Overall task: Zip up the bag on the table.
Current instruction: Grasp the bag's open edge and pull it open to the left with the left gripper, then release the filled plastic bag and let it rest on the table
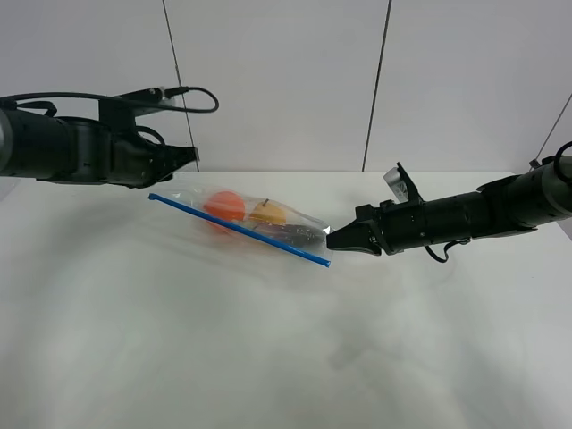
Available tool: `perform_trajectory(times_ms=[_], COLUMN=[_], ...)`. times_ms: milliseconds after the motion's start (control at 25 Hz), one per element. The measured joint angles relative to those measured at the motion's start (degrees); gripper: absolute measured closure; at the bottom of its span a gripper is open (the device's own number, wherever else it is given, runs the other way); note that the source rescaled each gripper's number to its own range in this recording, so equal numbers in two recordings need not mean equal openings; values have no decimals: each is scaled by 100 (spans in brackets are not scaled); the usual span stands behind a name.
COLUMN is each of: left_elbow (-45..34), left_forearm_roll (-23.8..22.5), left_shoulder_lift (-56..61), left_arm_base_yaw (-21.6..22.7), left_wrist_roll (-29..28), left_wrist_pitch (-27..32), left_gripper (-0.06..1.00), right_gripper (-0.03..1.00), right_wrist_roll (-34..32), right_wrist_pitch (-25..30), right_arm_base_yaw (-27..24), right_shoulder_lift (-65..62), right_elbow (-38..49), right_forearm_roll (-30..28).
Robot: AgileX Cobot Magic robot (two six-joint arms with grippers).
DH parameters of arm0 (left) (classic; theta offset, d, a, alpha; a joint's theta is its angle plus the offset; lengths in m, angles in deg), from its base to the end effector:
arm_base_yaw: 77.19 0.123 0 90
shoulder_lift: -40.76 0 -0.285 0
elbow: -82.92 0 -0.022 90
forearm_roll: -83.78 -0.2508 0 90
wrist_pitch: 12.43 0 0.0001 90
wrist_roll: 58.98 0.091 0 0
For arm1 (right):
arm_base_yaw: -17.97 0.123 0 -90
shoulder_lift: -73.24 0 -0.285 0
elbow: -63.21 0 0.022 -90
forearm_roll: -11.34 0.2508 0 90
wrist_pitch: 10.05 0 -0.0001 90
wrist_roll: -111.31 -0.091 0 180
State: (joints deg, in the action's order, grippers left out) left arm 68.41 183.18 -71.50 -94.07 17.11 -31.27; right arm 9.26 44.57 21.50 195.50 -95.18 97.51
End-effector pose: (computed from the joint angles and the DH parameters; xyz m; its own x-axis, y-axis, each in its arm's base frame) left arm 0.3799 -0.0851 0.1988 -0.5790 -0.2246 -0.7838 -0.2103 0.9699 -0.1225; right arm 0.3396 0.0952 0.1290 -0.8967 0.0001 -0.4426 -0.3675 0.5574 0.7445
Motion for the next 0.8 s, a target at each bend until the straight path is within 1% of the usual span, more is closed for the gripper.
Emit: perform_trajectory(times_ms=[200,320,400,440,520,600,680,720,800], left_elbow=[0,0,0,0,0,0,0,0,0], left_forearm_roll=[12,11,11,6,1,1,-4,-4,-4], left_shoulder_lift=[19,19,19,19,19,19,19,19,19], left_arm_base_yaw=[0,42,148,229,424,652,886,987,1150], left_wrist_roll=[-1931,-3103,-3902,-4312,-4922,-5263,-5273,-5114,-4437], left_wrist_pitch=[1760,2926,3924,4312,5170,5985,6916,7298,8201], left_gripper=[51,51,51,51,51,51,51,51,51], right_gripper=[97,97,97,97,97,97,97,97,97], right_wrist_roll=[5,5,5,5,5,5,5,5,5], right_wrist_pitch=[-38,-44,-50,-51,-55,-70,-75,-82,-82], right_arm_base_yaw=[0,0,0,0,0,0,0,0,0], right_shoulder_lift=[0,0,0,0,0,0,0,0,0], right_elbow=[0,0,0,0,0,0,0,0,0], right_forearm_roll=[-70,-118,-157,-169,-190,-229,-239,-246,-252])
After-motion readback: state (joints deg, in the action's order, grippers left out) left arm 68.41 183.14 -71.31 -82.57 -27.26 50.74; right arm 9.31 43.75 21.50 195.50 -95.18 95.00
